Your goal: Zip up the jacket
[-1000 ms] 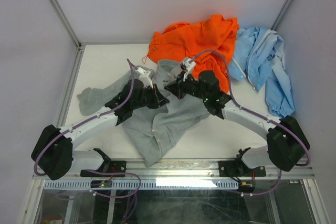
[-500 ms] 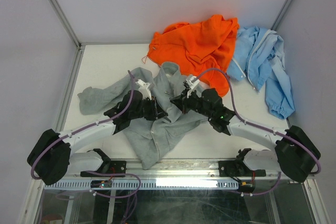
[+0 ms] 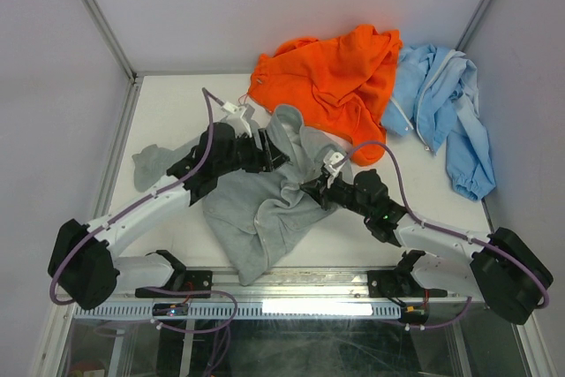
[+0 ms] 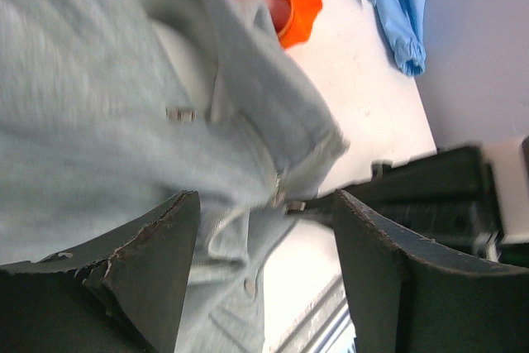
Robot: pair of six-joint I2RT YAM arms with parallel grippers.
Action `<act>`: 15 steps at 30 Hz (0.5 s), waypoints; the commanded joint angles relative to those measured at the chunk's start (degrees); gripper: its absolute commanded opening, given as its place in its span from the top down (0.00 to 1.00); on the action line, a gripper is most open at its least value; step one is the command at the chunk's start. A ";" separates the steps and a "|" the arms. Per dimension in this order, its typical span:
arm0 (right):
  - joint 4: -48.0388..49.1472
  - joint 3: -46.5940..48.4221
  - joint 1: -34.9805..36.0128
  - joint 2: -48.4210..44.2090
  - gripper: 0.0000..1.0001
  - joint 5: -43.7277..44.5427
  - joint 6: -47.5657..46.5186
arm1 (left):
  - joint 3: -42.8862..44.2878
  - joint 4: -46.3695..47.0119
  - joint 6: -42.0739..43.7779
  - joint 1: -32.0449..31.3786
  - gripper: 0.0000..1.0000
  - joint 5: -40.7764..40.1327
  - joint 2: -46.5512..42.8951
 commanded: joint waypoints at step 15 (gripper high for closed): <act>7.64 -0.41 2.90 3.83 1.00 -4.71 -2.68 | 30.57 -17.57 9.07 1.32 0.35 -16.57 37.40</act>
